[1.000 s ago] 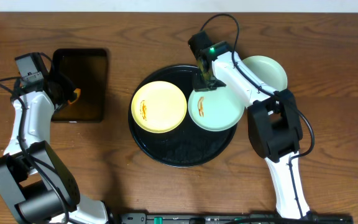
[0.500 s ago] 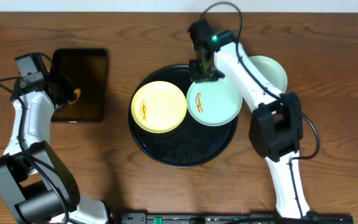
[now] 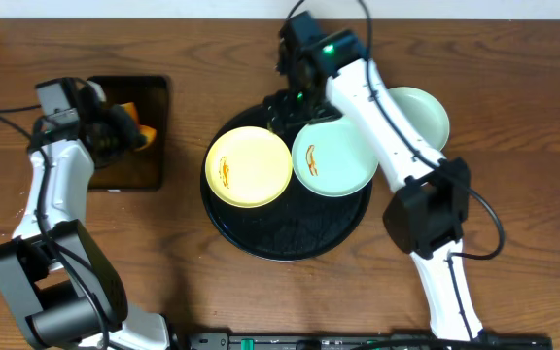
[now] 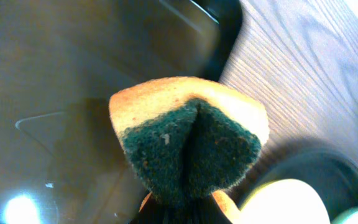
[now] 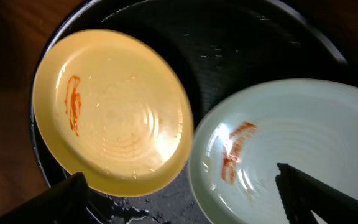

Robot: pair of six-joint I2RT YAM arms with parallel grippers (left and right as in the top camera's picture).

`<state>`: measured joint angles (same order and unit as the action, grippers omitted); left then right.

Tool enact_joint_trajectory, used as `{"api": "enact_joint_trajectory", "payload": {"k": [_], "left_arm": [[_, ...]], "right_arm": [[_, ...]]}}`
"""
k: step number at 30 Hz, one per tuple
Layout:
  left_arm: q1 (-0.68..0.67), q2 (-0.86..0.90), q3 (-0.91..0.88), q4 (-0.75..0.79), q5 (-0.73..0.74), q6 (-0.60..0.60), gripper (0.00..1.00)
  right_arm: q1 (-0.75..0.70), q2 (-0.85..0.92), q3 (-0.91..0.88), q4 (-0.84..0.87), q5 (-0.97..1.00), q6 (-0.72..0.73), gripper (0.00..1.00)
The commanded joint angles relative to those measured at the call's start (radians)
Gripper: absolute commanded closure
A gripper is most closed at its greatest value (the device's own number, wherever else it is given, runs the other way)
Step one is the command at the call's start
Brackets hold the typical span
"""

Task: Clean dirty plates on tray and stack at the side

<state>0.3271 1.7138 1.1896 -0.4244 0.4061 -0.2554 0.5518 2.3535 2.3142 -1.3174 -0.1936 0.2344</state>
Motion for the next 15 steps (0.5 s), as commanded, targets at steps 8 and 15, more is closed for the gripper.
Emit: {"api": "enact_joint_trajectory", "payload": {"k": [8, 15], "left_arm": [[-0.088, -0.002, 0.005, -0.077, 0.051, 0.136, 0.93], [-0.163, -0.003, 0.005, -0.128, 0.11, 0.239, 0.92]], "right_arm": [[0.051, -0.034, -0.069, -0.055, 0.118, 0.18, 0.25], [0.023, -0.143, -0.069, -0.15, 0.143, 0.206, 0.19]]}}
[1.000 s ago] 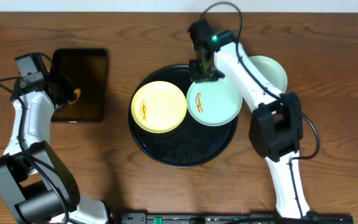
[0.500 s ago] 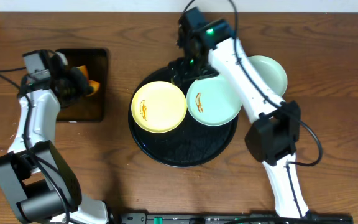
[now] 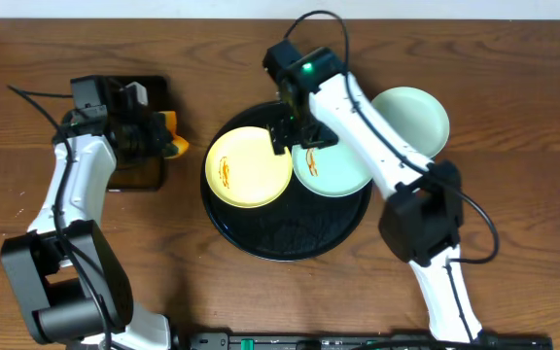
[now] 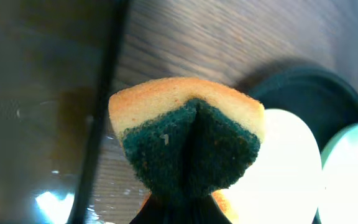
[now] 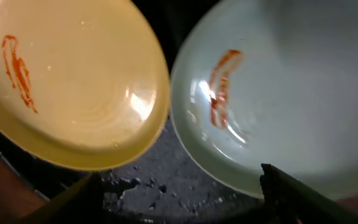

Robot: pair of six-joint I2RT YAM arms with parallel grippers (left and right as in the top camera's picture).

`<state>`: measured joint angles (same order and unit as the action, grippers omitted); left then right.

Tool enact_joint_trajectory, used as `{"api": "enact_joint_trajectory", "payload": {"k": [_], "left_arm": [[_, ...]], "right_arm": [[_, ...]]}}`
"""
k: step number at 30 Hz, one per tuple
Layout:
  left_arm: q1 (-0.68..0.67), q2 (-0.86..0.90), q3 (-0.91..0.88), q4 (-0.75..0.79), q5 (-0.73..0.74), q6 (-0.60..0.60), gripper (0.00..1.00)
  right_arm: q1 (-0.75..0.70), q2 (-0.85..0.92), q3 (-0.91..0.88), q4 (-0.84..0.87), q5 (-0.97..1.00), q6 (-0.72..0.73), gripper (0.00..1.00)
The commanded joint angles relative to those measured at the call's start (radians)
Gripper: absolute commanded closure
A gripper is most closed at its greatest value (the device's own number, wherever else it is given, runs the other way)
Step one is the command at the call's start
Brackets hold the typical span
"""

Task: Clean dirty plates on tray and stack at the side

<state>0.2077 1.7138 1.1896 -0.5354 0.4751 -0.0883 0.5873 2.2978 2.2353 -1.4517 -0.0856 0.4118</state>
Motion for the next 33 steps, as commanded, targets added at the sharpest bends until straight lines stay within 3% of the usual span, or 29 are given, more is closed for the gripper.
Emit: {"api": "enact_joint_trajectory", "payload": {"k": [1, 6, 11, 21, 24, 33], "left_arm": [[-0.072, -0.003, 0.005, -0.029, 0.041, 0.091, 0.92], [-0.171, -0.009, 0.005, -0.044, 0.023, 0.093, 0.93], [-0.198, -0.011, 0.006, -0.049, -0.131, 0.003, 0.93], [-0.212, -0.183, 0.006, -0.15, -0.148, 0.0, 0.93], [-0.215, -0.24, 0.006, -0.152, -0.148, -0.056, 0.93], [-0.227, -0.196, 0.005, -0.221, -0.148, -0.146, 0.93]], "right_arm": [[-0.013, -0.09, 0.01, -0.042, 0.058, 0.029, 0.19], [-0.007, -0.09, -0.047, -0.085, 0.063, 0.084, 0.2], [-0.002, -0.09, -0.172, 0.008, -0.056, 0.116, 0.2], [0.008, -0.09, -0.383, 0.152, -0.132, 0.134, 0.2], [0.018, -0.09, -0.402, 0.171, -0.152, 0.134, 0.19], [0.061, -0.09, -0.441, 0.248, -0.166, 0.189, 0.19]]}}
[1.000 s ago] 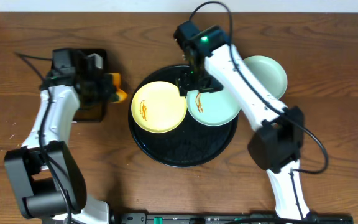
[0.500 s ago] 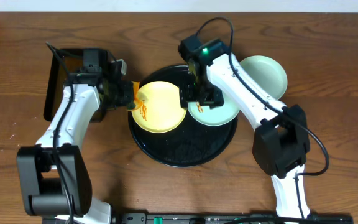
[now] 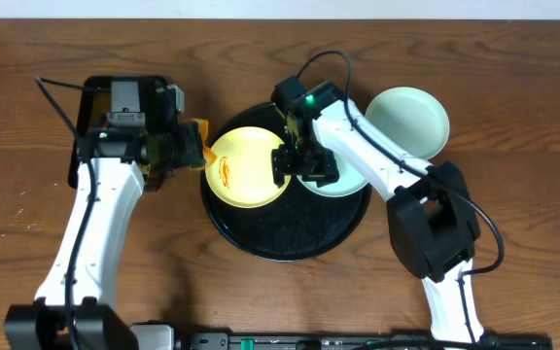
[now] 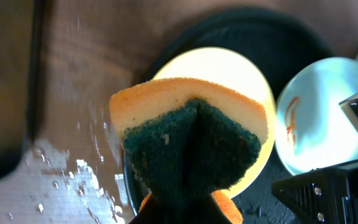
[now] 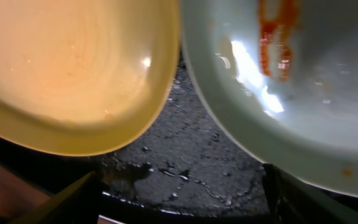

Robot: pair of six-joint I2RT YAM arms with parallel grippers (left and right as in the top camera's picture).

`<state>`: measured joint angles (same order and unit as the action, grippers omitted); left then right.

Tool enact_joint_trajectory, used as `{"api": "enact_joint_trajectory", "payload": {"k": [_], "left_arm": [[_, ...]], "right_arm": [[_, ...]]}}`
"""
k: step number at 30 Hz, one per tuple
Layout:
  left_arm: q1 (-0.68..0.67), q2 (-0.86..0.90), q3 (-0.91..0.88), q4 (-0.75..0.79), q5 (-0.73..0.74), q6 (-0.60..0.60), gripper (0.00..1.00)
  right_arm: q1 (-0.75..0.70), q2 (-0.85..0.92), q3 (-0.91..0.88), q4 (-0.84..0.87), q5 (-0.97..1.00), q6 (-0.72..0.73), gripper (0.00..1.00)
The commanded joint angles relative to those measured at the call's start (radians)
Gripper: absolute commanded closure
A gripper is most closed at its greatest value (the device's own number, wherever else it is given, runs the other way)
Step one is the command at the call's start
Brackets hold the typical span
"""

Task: Clean dirty plates on tray and stack at the side

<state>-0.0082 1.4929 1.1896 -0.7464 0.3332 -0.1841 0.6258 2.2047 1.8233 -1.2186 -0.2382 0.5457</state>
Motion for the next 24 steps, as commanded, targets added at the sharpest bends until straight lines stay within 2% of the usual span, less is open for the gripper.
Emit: {"api": "enact_joint_trajectory", "payload": {"k": [1, 4, 6, 8, 9, 24], "left_arm": [[-0.013, 0.033, 0.005, -0.012, -0.006, -0.05, 0.93], [-0.016, 0.043, 0.005, -0.013, -0.006, -0.05, 0.92], [-0.016, 0.043, 0.005, -0.012, -0.006, -0.05, 0.93], [-0.016, 0.043, 0.005, -0.012, -0.006, -0.05, 0.93], [-0.016, 0.043, 0.005, -0.012, -0.006, -0.05, 0.93], [-0.016, 0.043, 0.005, -0.012, -0.006, -0.05, 0.93]], "right_arm": [[0.024, 0.003, -0.044, 0.033, -0.014, 0.08, 0.2], [0.025, 0.003, -0.094, 0.089, -0.014, 0.141, 0.22], [0.023, 0.003, -0.13, 0.127, -0.014, 0.164, 0.28], [0.023, 0.003, -0.151, 0.148, -0.014, 0.18, 0.4], [0.025, 0.003, -0.161, 0.161, -0.014, 0.18, 0.51], [0.056, -0.002, -0.163, 0.183, 0.003, 0.182, 0.51]]}}
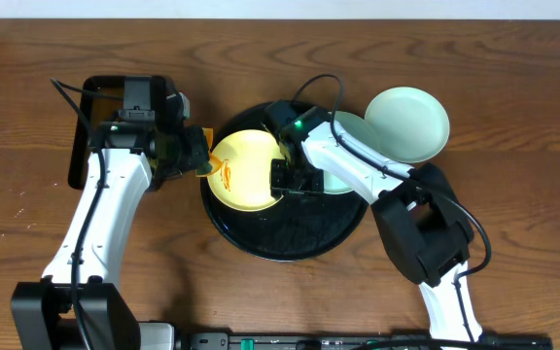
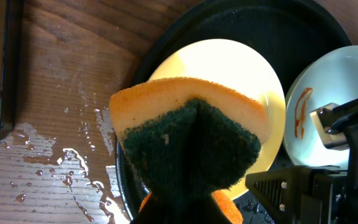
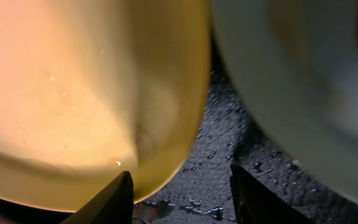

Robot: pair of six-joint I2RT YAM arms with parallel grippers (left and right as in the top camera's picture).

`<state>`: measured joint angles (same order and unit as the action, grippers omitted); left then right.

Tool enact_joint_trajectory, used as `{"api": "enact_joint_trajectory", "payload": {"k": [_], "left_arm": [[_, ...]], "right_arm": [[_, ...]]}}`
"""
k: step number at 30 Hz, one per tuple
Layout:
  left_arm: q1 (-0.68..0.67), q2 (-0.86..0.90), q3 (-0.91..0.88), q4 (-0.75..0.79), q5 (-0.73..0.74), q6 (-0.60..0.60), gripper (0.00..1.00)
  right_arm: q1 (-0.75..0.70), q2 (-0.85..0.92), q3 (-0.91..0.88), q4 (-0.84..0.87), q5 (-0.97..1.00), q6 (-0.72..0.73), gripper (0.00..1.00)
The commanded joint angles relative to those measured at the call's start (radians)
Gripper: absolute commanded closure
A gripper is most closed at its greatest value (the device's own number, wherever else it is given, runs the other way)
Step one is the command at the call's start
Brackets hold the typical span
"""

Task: Clean dirty plates on tray and stack at the side

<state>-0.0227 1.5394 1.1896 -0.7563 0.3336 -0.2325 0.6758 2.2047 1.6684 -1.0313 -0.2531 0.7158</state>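
Observation:
A yellow plate with a red smear and a pale green plate with a red smear lie on the round black tray. My left gripper is shut on an orange-and-green sponge held over the yellow plate's left rim. My right gripper stands open low over the tray, its fingers straddling the yellow plate's right rim next to the green plate. A second, clean green plate rests on the table at the right of the tray.
A black rectangular water tray sits at the left of the table. Water drops lie on the wood between it and the round tray.
My left gripper carried the sponge a little farther right, onto the yellow plate's left rim. My right gripper dropped lower and its open fingers now straddle the yellow plate's right edge.
My left gripper held the sponge in the water tray, then past its right edge, then at the round tray, and now over the yellow plate. My right gripper stood open behind the two dirty plates, then between them, and now sits low at the yellow plate's rim.

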Motion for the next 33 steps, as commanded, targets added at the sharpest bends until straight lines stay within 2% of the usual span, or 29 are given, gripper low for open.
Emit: {"api": "enact_joint_trajectory", "payload": {"k": [1, 5, 9, 12, 14, 18, 28, 31, 33], "left_arm": [[-0.002, -0.003, 0.005, -0.002, -0.006, -0.002, 0.93], [-0.004, -0.002, 0.005, -0.002, -0.006, -0.002, 0.92], [-0.021, 0.01, 0.005, -0.002, -0.006, -0.002, 0.92], [-0.042, 0.024, 0.005, 0.001, -0.006, -0.002, 0.92], [-0.055, 0.035, 0.005, 0.003, -0.006, -0.002, 0.93], [-0.076, 0.044, 0.005, 0.008, -0.006, -0.002, 0.93], [-0.092, 0.058, 0.005, 0.012, -0.006, -0.002, 0.93], [-0.096, 0.083, 0.005, -0.005, -0.006, -0.013, 0.92], [-0.105, 0.106, 0.005, -0.018, -0.006, -0.034, 0.93]], "right_arm": [[0.006, -0.006, -0.008, -0.006, 0.02, 0.012, 0.51], [0.008, -0.027, -0.008, -0.013, 0.045, 0.009, 0.51], [0.02, -0.026, -0.008, -0.012, 0.086, 0.009, 0.65], [0.029, -0.026, -0.01, -0.012, 0.124, 0.009, 0.73], [0.033, -0.026, -0.011, -0.012, 0.145, 0.01, 0.75], [0.036, -0.026, -0.028, -0.001, 0.152, 0.017, 0.88], [0.038, -0.026, -0.047, 0.031, 0.152, 0.017, 0.91], [0.037, -0.026, -0.047, 0.032, 0.152, 0.021, 0.98], [0.037, -0.026, -0.047, 0.042, 0.152, 0.048, 0.98]]}}
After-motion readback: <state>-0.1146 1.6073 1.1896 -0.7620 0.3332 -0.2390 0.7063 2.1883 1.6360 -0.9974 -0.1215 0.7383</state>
